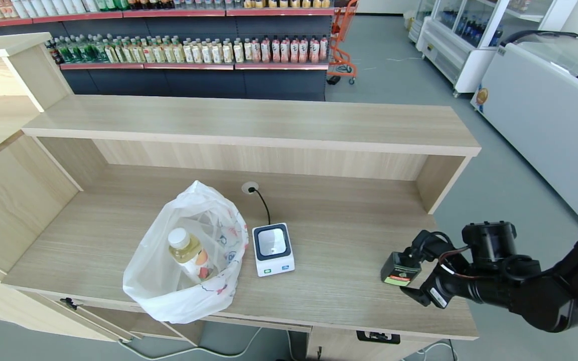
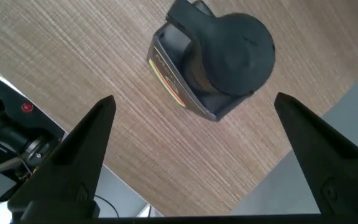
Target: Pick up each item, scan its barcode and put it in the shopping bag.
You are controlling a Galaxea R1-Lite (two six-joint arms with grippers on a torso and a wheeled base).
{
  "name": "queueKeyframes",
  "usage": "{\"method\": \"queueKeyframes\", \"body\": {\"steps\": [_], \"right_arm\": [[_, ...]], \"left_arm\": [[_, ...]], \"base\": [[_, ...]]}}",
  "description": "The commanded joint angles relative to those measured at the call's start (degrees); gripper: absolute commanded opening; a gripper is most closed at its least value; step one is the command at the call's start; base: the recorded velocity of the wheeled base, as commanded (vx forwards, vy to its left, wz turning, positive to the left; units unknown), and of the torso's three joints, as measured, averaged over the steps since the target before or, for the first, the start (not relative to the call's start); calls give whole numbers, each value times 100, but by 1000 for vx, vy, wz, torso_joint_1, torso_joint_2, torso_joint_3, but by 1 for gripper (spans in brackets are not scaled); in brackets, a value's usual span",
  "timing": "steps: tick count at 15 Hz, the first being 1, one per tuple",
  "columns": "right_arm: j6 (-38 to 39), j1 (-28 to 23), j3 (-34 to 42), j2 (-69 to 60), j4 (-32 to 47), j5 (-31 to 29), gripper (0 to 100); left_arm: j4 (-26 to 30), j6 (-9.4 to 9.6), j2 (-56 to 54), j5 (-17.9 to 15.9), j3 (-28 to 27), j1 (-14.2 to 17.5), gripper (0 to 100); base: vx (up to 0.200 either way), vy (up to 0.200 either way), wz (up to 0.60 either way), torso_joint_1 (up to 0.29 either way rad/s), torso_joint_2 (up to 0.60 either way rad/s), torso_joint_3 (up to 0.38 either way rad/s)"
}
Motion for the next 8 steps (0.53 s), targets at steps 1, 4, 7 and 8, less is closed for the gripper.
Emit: {"method": "queueKeyframes", "body": {"steps": [1, 4, 7, 8], "right_arm": [[-14, 84, -158, 438, -127, 3, 100], [-22, 137, -343, 693, -189, 12, 100], [-14, 199, -659, 913, -189, 135, 100], [-14, 225, -809, 992, -180, 188, 100]], "left_arm": [[0, 1, -2, 0, 0, 0, 100], [0, -8, -2, 0, 0, 0, 100], [0, 1, -2, 0, 0, 0, 100], [0, -8, -2, 0, 0, 0, 100]], "base": [[0, 0, 0, 0, 0, 0], [0, 0, 0, 0, 0, 0], [0, 0, 0, 0, 0, 0], [0, 0, 0, 0, 0, 0]]}}
